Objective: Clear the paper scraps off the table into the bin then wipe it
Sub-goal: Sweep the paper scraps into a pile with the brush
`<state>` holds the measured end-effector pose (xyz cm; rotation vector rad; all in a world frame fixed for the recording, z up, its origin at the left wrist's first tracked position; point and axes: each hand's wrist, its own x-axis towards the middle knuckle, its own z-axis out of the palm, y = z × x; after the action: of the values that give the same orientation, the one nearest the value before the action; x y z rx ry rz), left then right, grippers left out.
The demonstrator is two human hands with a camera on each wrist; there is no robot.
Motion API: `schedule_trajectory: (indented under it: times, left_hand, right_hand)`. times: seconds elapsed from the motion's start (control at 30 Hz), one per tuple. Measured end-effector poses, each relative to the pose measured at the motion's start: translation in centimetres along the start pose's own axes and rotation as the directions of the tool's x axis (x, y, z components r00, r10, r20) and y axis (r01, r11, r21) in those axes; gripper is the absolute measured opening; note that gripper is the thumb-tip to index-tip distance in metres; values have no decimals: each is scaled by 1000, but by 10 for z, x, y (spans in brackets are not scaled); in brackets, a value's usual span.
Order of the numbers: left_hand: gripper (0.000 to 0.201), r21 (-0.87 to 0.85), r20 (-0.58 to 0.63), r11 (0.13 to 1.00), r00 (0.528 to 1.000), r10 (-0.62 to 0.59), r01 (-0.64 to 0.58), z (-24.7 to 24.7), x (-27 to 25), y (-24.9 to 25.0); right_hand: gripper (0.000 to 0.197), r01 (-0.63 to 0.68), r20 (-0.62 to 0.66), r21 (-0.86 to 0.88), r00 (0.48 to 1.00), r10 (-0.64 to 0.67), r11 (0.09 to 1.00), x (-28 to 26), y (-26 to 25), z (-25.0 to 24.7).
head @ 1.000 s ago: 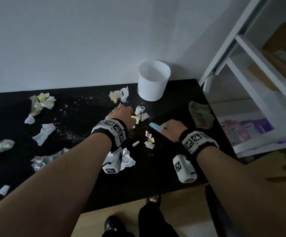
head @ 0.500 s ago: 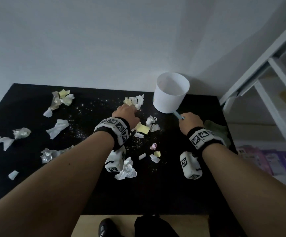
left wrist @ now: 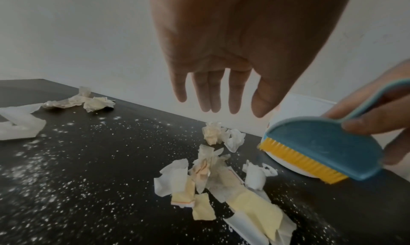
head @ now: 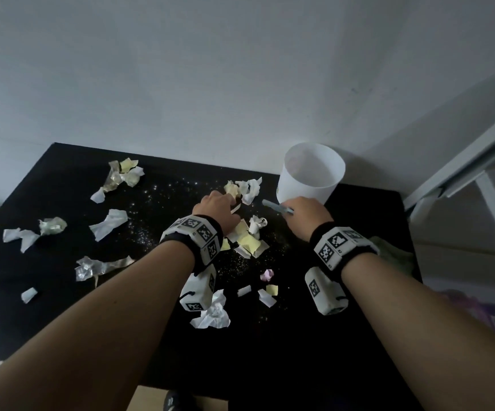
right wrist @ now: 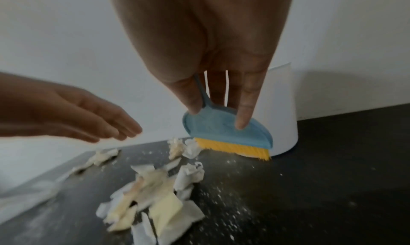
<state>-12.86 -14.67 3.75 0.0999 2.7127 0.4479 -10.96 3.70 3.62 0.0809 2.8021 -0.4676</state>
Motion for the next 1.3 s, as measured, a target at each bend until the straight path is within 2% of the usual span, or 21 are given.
schedule_trajectory:
  times: [0.13,0.27,0.37,0.53,0.67,0.77,0.83,0.97,1.1,1.2,1.3]
  left_hand:
    - [46,9,-6,999,999,-42,42,-2,0,-6]
    - [45,-3,-9,996,996,-88,88,-7,2,-12]
    - [45,13,-19,995,995,-95,96,-10,3,-15]
    - [46,6,-21,995,995,-96,96,-16,9,-30]
    - [45,4,4,996,996,-85,85,-16,20,-38]
    - [45,0,34,998,997,-64,64,-16,28,-37]
    - [44,15,27,999,999,-39,38,-21,34,-35]
    - [44,16,1,1000,1000,-6,6,-36,50,-39]
    - [45,-6,25,1000,1000,-2,2,-41,63,-54]
    - [45,-25,59,1000,998,-4,6,-38,69,-69]
    - [46,-43,84,999,996,-27,31,-38,76,-83]
  right_hand:
    - [31,-21,164,-99,986,37,995,2,5,16]
    - [32,56,224,-21,973,-50,998,13,0,0]
    - [29,63,151,24,986,-65,998,23,-2,-13]
    - [29,12,67,-43,998,-10,999,24,-1,1]
    - [31,-19,185,-81,982,33,997,20,-5,8]
    - [32,19,254,-45,967,-7,999,17,-15,-8]
    - [31,41,206,1,978,-41,999,22,-24,-21]
    - [27,26,23,59,999,-28,998,44,-41,-27]
    - [29,21,-40,123,999,-16,992,70,-56,-17]
    - [33,-2,-16,122,1000,4,993,87,-64,-8]
    - [35,-32,86,92,996,24,995,97,-67,4]
